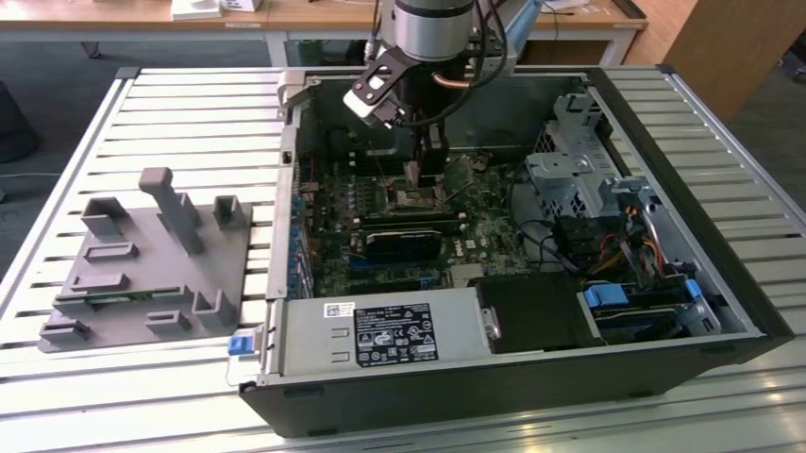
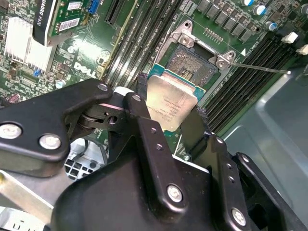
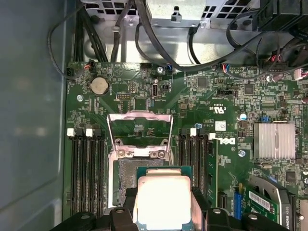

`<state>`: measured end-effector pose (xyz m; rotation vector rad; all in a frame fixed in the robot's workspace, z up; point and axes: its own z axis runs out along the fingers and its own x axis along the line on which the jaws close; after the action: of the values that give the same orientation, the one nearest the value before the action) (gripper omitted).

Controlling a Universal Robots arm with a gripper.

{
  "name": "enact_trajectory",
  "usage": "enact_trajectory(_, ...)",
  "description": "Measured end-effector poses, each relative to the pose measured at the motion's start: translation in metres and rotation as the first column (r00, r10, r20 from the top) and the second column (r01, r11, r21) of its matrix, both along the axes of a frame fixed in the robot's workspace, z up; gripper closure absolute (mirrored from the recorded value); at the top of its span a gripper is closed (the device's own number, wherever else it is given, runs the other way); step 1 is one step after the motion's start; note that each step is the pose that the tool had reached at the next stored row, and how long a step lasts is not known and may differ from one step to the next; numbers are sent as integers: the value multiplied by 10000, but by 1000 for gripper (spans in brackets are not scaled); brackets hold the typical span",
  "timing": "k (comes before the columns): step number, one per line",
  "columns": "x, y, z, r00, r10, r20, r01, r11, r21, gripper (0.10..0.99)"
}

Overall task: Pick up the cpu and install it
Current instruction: 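Place the cpu into insertion slot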

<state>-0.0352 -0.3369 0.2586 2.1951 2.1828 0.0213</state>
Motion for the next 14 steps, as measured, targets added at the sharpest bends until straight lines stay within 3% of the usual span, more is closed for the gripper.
enact_trajectory(8,-23,9,-65,10000,12,0,-12,10000,0,561)
enact_trajectory(14,-37,52,-148,10000,14,0,-14,10000,0,561)
